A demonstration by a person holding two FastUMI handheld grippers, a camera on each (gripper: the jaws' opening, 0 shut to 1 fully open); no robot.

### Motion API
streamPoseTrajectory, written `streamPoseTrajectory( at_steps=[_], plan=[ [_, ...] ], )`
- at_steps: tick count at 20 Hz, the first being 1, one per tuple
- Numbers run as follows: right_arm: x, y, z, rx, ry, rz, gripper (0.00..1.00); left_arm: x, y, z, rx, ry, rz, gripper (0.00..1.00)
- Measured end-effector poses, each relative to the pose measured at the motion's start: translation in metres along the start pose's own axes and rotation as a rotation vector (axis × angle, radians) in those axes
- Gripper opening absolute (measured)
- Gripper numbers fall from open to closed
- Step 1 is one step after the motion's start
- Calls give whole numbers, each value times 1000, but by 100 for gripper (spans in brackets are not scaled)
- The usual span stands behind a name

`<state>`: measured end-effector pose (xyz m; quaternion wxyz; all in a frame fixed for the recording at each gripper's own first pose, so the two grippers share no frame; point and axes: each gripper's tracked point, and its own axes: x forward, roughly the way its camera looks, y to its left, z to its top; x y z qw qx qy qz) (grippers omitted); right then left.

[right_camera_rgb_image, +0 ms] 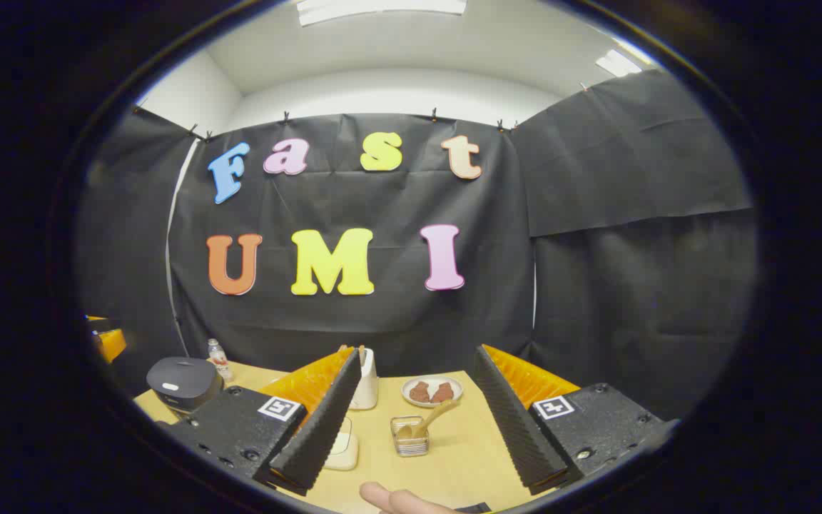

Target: Close the left gripper, press the button to open the rice cooker; take a wooden spoon from the chopstick holder with the right hand, scoop a spoonful of rice and pour it into the rice cooker, then put the wooden spoon back into the chopstick holder.

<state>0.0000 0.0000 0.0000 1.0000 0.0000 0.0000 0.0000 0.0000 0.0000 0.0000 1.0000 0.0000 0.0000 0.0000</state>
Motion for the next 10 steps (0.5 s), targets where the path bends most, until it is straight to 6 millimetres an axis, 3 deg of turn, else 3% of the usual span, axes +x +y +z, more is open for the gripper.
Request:
streamPoseTrajectory(
  at_steps=[10],
  plan=[
    [2,-18,-2,-14,-5,-26,100,2,-6,2,-1,-6,-14,94]
  ],
)
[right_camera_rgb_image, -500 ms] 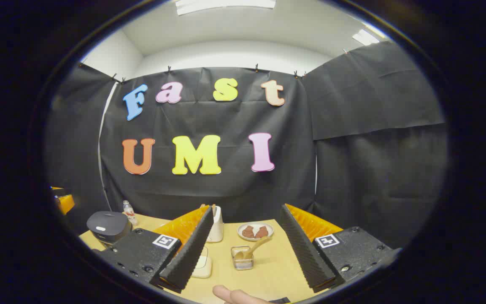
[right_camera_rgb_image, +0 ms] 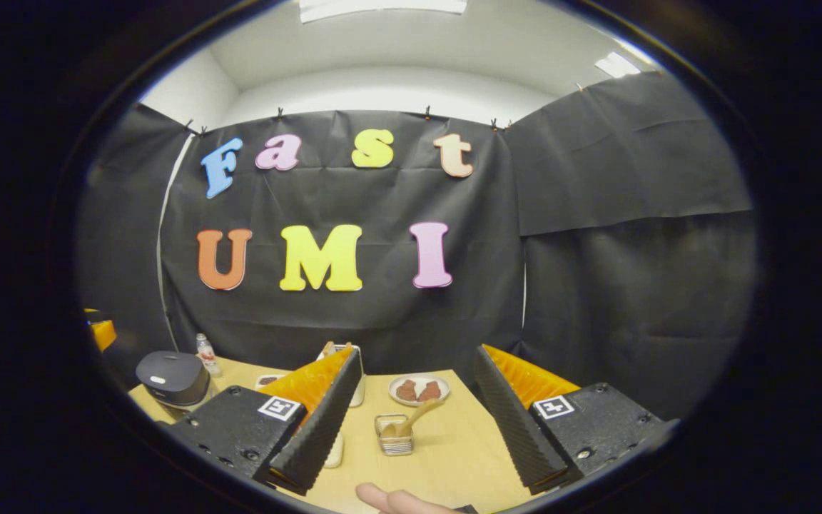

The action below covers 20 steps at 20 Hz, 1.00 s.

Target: Close the left gripper, press the button to open the rice cooker; take a wooden spoon from the chopstick holder with the right hand, scoop a spoonful of rice and pour it into the rice cooker, then put the wooden spoon back into the chopstick holder.

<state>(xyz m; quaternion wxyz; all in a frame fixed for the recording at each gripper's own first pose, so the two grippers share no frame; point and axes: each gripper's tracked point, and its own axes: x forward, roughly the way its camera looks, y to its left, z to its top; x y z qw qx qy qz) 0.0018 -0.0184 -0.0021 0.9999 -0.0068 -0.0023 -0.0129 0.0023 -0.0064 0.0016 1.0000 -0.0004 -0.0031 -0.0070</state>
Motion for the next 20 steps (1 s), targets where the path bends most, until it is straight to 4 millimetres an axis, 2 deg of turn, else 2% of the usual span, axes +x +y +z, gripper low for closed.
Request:
streamPoseTrajectory(
  at_steps=[1,8,10,11,12,13,14,15,16,17,18,19,20],
  plan=[
    [-1,0,-1,0,1,3,98,0,1,0,-1,2,1,94],
    [-4,3,-4,3,-14,24,100,8,6,-5,10,13,17,94],
    [-3,3,-7,-1,-16,24,100,10,14,-7,37,7,42,93],
    [-2,4,-9,1,-13,26,100,13,15,-9,50,14,43,88],
    [-1,7,-12,3,-8,33,100,18,13,-14,64,30,39,68],
    [-2,10,-16,4,-1,41,100,19,10,-19,81,50,26,62],
    [-1,10,-18,1,2,46,100,18,8,-24,95,69,20,67],
    [0,11,-18,-6,3,49,100,22,10,-25,105,81,23,62],
    [2,11,-20,-11,5,49,100,24,11,-27,112,94,30,41],
    [2,11,-21,-9,5,48,100,25,16,-32,118,115,49,41],
    [2,11,-22,-5,4,51,98,28,22,-34,127,115,73,29],
    [3,12,-24,0,7,55,100,31,26,-35,141,120,96,33],
    [5,12,-26,5,10,59,100,34,29,-39,150,131,110,29]
  ],
)
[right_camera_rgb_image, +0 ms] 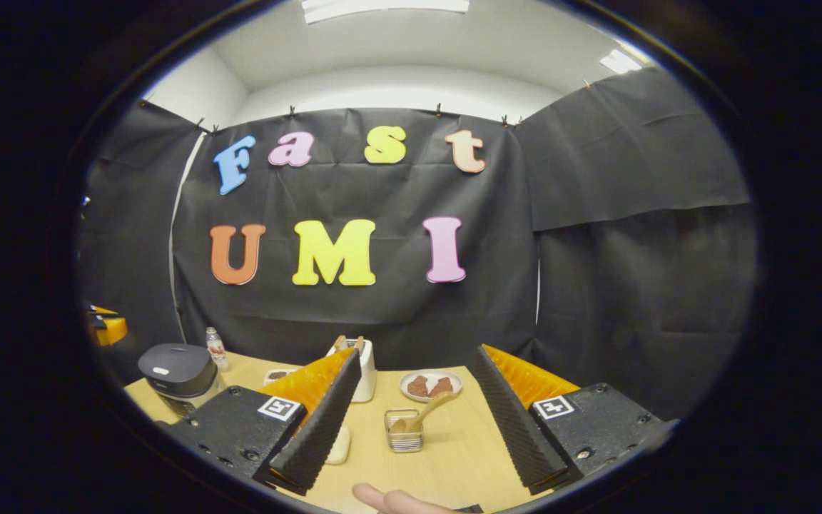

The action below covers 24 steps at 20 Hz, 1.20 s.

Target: Close the left gripper, press the button to open the rice cooker; take a wooden spoon from the chopstick holder with the right hand, scoop a spoonful of rice and pour it into the rice cooker, then put the wooden spoon back into the chopstick holder.

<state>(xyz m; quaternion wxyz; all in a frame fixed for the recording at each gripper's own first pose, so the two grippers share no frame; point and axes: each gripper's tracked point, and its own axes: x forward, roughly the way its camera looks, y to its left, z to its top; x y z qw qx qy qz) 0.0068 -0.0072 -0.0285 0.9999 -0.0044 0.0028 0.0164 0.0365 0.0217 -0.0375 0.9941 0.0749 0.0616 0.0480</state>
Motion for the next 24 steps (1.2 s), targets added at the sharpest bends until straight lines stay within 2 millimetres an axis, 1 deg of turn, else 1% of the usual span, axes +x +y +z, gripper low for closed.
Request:
streamPoseTrajectory(
  at_steps=[2,4,5,6,7,8,9,10,11,12,13,16,17,18,20,22,23,24],
  plan=[
    [3,-3,-6,2,8,3,100,7,-3,-7,1,25,5,29],
    [7,-7,-12,4,19,0,100,13,-2,-12,10,40,21,29],
    [9,-9,-15,8,25,-1,100,12,-4,-13,18,36,21,29],
    [12,-11,-19,12,31,-2,100,20,3,-3,-16,26,57,29],
    [15,-12,-23,15,40,-3,100,26,7,-9,-50,42,53,0],
    [17,-14,-28,19,51,-4,100,28,4,-15,-79,58,39,0],
    [19,-15,-32,21,59,-1,100,32,6,-18,-99,70,45,0],
    [20,-15,-34,22,64,2,100,38,12,-21,-110,84,62,0],
    [22,-16,-35,19,67,4,98,41,15,-26,-127,106,68,0],
    [23,-18,-37,15,67,5,98,46,14,-31,-148,132,59,0],
    [24,-19,-37,13,65,6,100,51,13,-40,-169,165,53,0],
    [26,-23,-42,14,65,6,100,69,22,-71,-206,272,81,0],
    [26,-23,-44,17,72,12,100,76,27,-79,-203,299,102,7],
    [25,-22,-48,29,81,22,100,81,30,-89,-202,327,107,0],
    [24,-21,-53,41,99,40,100,87,32,-101,-212,359,111,0],
    [23,-23,-51,42,96,42,100,91,29,-106,-247,369,85,0],
    [22,-22,-51,40,94,44,98,92,27,-108,-259,376,83,0],
    [21,-21,-51,37,92,47,98,94,25,-111,-261,377,77,0]
  ],
)
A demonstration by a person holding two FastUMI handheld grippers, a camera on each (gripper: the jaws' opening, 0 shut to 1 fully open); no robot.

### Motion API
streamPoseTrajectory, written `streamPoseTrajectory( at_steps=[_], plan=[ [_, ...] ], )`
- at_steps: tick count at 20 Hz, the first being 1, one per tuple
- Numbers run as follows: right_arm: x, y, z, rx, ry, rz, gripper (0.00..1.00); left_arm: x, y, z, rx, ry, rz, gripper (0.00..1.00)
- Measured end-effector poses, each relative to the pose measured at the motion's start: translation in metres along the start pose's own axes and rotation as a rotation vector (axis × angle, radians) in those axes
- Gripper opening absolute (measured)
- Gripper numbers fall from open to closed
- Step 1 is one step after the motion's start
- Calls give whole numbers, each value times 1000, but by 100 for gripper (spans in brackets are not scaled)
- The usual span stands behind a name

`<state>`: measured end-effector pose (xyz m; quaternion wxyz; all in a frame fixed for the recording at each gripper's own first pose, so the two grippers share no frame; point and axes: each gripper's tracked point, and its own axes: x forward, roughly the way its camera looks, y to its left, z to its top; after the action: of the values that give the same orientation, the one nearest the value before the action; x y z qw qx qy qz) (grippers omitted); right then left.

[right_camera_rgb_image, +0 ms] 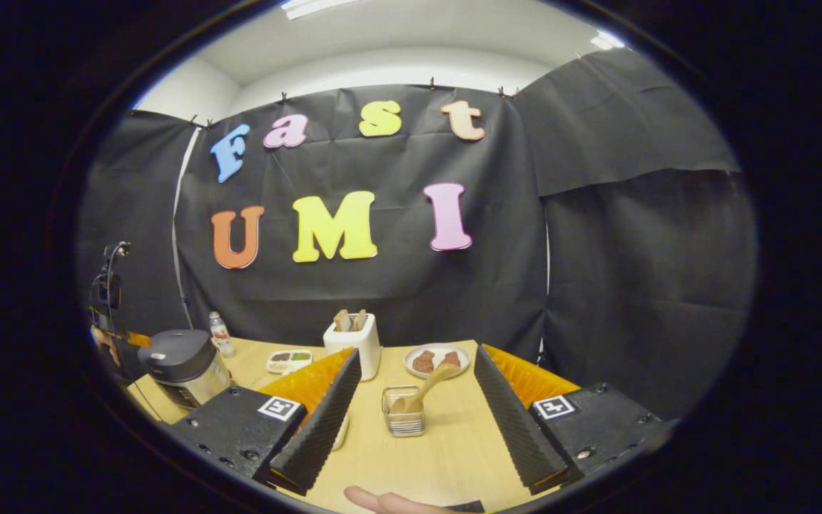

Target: Close the left gripper, press the button to open the rice cooker; take a wooden spoon from the chopstick holder with the right hand, scoop a spoonful of rice and pour it into the rice cooker, then put the wooden spoon back into the chopstick holder.

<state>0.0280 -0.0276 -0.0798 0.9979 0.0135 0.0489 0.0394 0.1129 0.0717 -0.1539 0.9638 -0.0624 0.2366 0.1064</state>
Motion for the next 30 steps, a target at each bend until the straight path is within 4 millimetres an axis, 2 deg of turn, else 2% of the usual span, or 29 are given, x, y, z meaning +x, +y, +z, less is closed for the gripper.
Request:
streamPoseTrajectory(
  at_steps=[3,4,7,9,10,12,13,14,18,19,21,24,25,26,27,28,30],
  plan=[
    [0,0,5,-14,-11,1,100,6,-8,-12,-1,35,-12,0],
    [0,-1,5,-17,-14,-4,98,10,-8,-16,8,46,-7,0],
    [-2,-2,4,-11,-12,-7,100,8,-5,-22,-19,65,-9,0],
    [-3,-1,2,3,-7,1,98,5,-6,-23,-17,83,-18,0],
    [-3,-2,1,6,-5,1,100,4,-7,-22,-10,81,-18,0],
    [-4,-4,1,9,-7,-8,98,10,-5,-26,18,88,-10,0],
    [-5,-3,1,10,-6,-9,98,6,-5,-22,29,61,1,0],
    [-7,0,0,10,-3,-5,100,12,-5,-26,26,92,7,0],
    [-18,8,4,-15,-12,2,100,9,-4,-22,-23,111,-11,0],
    [-21,11,5,-25,-15,4,98,5,-4,-18,-24,104,-21,0],
    [-25,14,7,-45,-23,6,100,-3,-2,-2,-36,40,-19,0],
    [-27,16,7,-64,-29,-3,100,-47,8,55,-42,-167,21,0],
    [-27,19,7,-67,-25,-1,100,-66,1,60,-58,-180,-7,0],
    [-27,21,4,-67,-22,0,100,-74,-8,66,-63,-215,-48,0],
    [-28,22,4,-66,-19,1,98,-92,-18,73,-55,-244,-90,5],
    [-28,23,3,-63,-19,2,98,-99,-18,77,-43,-264,-92,35],
    [-27,24,2,-60,-16,-2,100,-112,-5,82,-26,-290,-32,94]
  ],
)
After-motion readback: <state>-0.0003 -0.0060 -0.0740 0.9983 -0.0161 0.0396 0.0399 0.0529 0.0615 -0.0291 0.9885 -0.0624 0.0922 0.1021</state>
